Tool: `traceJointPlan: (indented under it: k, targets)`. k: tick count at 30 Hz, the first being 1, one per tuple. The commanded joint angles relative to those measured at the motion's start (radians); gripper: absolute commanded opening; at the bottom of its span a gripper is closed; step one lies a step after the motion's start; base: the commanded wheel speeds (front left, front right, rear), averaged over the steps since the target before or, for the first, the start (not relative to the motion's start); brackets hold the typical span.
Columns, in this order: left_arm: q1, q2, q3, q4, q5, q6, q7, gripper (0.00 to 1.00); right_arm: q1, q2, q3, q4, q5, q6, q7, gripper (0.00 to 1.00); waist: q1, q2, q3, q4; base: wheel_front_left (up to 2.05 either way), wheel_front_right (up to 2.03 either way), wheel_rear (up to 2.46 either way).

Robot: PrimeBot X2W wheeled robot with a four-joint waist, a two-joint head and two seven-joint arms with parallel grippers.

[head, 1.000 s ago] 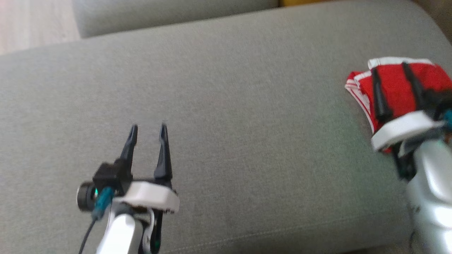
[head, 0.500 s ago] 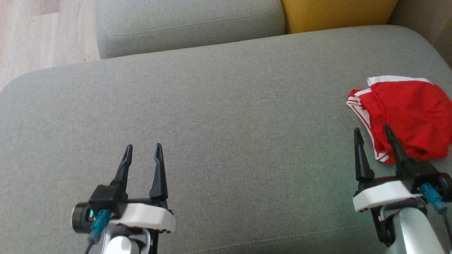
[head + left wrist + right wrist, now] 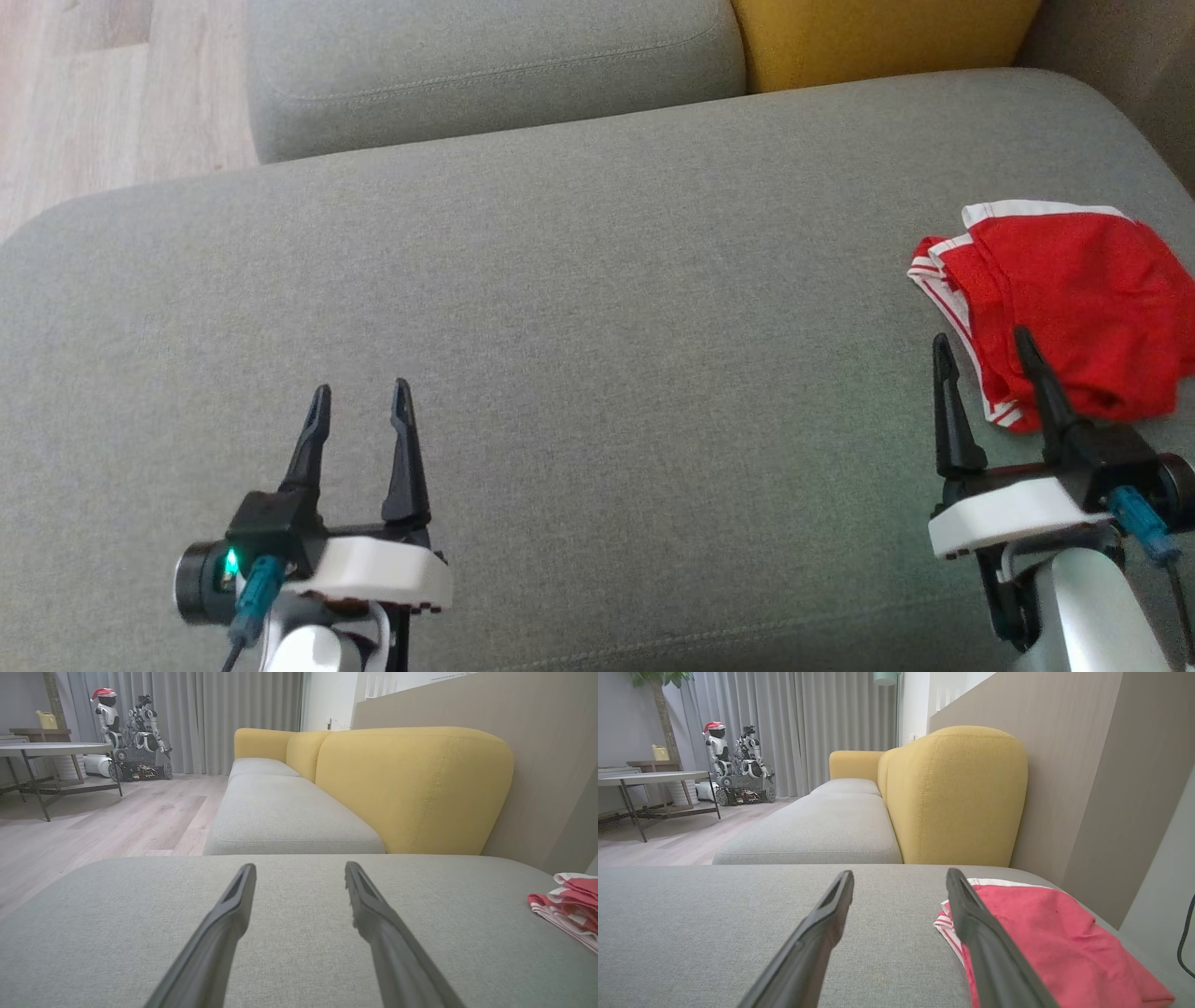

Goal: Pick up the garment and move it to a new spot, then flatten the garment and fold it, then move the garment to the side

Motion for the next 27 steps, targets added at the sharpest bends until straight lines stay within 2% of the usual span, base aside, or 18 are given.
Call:
traceJointPlan:
  k: [1,16,27]
  targets:
    - [-0.021,0.001,0.04,-0.031,0.013,0.005,-0.005,1.0,-0.022,0.001,0.022,-0.037,-0.004,-0.001,-0.011,1.0,0.0001,0.0,-0.001,0.0,0.0,0.0,0.0]
    - [-0.002,0.001,0.07,-0.014,-0.049,-0.068,-0.005,1.0,-0.023,0.002,0.056,-0.047,0.009,-0.001,-0.011,1.0,0.0001,0.0,-0.001,0.009,0.0,0.0,0.0]
    - [0.006,0.001,0.079,0.008,-0.079,-0.082,-0.005,1.0,-0.028,0.002,0.067,-0.05,0.009,-0.001,-0.011,1.0,0.0001,0.0,-0.001,0.024,0.0,0.0,0.0]
